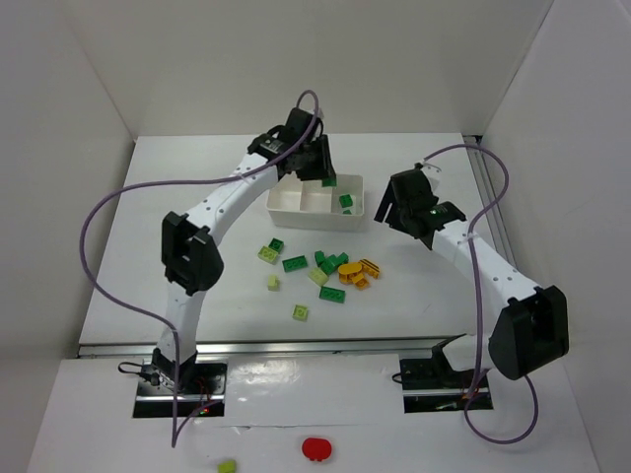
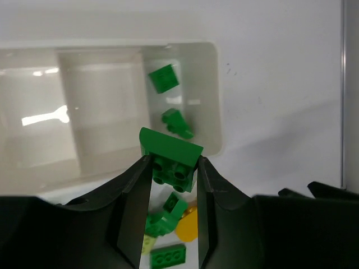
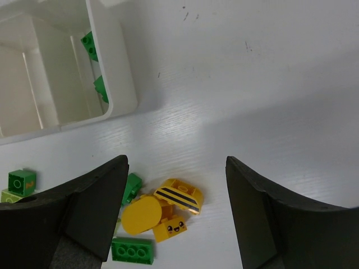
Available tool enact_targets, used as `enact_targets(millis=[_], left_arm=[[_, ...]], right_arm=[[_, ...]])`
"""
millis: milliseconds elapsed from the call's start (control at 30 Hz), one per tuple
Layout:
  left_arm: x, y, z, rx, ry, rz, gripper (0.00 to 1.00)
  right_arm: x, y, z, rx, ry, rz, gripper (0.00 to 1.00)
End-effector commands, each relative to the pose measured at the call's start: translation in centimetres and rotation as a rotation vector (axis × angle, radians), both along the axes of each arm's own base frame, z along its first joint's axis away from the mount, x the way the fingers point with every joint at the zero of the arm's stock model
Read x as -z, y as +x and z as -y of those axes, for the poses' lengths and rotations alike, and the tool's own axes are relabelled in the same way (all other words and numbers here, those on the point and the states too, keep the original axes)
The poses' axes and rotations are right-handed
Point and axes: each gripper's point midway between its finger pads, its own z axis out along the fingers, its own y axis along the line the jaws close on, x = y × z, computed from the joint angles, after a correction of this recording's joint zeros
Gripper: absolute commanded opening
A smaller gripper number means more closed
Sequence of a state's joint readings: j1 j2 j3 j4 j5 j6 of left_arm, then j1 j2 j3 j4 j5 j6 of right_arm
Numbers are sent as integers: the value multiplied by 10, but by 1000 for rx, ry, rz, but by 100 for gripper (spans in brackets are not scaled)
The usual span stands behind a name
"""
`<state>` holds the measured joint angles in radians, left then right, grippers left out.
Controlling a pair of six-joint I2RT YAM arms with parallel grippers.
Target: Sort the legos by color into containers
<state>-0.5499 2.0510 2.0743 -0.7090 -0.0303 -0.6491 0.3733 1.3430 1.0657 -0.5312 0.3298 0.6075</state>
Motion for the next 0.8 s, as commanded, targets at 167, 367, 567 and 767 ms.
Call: enact_targets(millis=[167,367,567,767], left_arm=[[20,37,78,188,-178,4,58],[0,30,84,244,-220,44,94],[19,-22,7,181,22,51,80],[65,-97,-78,136,277,6,88]], right_arm=[[-21,-18,29,102,-43,21,77],[-13,-25,36,123,-59,-13,77],[-2,-12,28,110,-36,-23,77],[8,1,19,60,-20,-29,77]])
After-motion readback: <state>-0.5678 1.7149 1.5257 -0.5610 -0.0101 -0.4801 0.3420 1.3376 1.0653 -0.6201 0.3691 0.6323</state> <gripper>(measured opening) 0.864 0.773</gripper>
